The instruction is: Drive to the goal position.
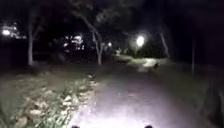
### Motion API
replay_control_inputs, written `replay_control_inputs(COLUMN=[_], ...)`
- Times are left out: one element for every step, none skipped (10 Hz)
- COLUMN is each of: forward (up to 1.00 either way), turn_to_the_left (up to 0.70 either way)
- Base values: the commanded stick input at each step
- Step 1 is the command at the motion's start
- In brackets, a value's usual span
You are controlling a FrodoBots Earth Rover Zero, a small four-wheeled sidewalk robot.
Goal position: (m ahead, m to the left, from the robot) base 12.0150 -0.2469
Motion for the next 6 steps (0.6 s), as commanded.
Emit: replay_control_inputs(forward=[0.7, 0.7, 0.7, 0.7, 0.7, 0.7], turn_to_the_left=[-0.09, -0.2, -0.33, -0.15, 0.0, 0.0])
